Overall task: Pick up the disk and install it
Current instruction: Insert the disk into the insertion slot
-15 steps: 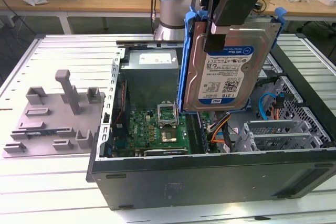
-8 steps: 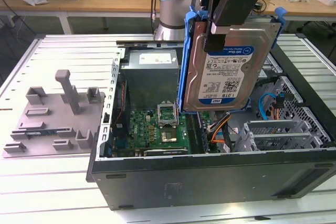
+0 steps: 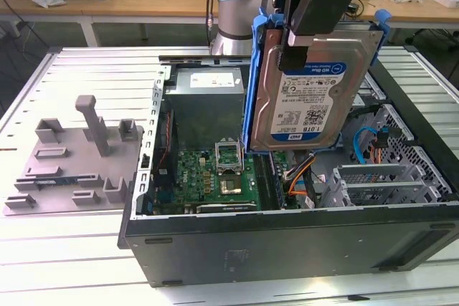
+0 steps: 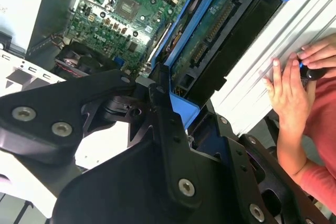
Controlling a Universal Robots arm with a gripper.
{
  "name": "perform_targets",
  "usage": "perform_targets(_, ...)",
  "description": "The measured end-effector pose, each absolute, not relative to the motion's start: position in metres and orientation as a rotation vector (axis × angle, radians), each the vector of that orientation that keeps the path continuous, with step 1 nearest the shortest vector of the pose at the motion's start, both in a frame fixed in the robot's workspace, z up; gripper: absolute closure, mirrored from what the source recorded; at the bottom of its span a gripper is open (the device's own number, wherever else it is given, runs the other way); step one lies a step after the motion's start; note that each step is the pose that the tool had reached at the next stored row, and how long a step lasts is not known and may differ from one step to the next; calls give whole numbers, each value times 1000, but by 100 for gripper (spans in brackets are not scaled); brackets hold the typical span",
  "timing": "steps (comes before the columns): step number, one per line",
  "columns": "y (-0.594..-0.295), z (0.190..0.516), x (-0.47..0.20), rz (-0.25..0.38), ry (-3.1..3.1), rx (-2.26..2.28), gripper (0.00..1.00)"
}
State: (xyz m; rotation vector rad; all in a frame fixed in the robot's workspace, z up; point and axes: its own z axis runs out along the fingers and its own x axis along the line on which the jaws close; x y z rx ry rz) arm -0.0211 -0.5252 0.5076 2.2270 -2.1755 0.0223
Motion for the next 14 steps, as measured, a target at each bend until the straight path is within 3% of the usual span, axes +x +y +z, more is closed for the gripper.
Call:
perform_targets(5,-530,508,-19,-14,-2193,2245,63)
perform_targets(14,-535,508,-19,-17,-2194,2245,63)
